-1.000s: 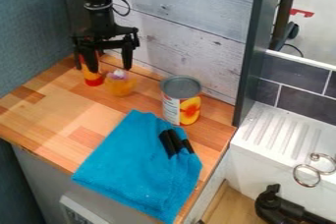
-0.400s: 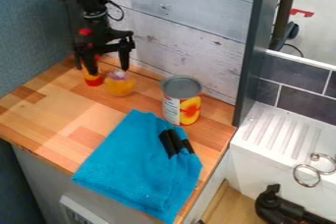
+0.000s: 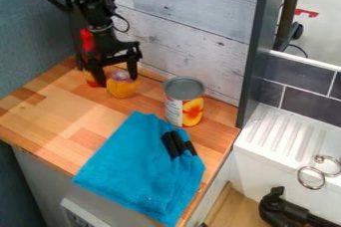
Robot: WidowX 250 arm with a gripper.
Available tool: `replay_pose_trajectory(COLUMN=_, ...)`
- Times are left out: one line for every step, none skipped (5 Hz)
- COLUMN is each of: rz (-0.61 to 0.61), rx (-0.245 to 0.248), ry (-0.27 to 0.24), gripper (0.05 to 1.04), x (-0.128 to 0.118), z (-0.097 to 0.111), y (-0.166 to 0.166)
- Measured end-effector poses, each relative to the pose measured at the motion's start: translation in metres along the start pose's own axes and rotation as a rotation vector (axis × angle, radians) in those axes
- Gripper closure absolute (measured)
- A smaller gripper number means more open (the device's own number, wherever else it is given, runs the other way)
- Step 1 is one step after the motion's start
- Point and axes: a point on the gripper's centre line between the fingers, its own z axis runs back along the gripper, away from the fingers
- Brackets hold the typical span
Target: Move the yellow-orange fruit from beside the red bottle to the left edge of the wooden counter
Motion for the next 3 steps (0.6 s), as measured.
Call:
replay_pose_trajectory(rz=0.013, rx=0.024, ry=0.037, gripper=0.121, x=-0.0047, z=-0.0117, y=0.005)
replay_pose_trajectory(rz=0.042, rx=0.038, ry=0.045, gripper=0.238, x=-0.0059, z=-0.0141, y=0.0074)
replay_pose_trajectory(rz=0.068, rx=0.051, ry=0.057, gripper=0.494, x=-0.0081, z=-0.0149, y=0.0094)
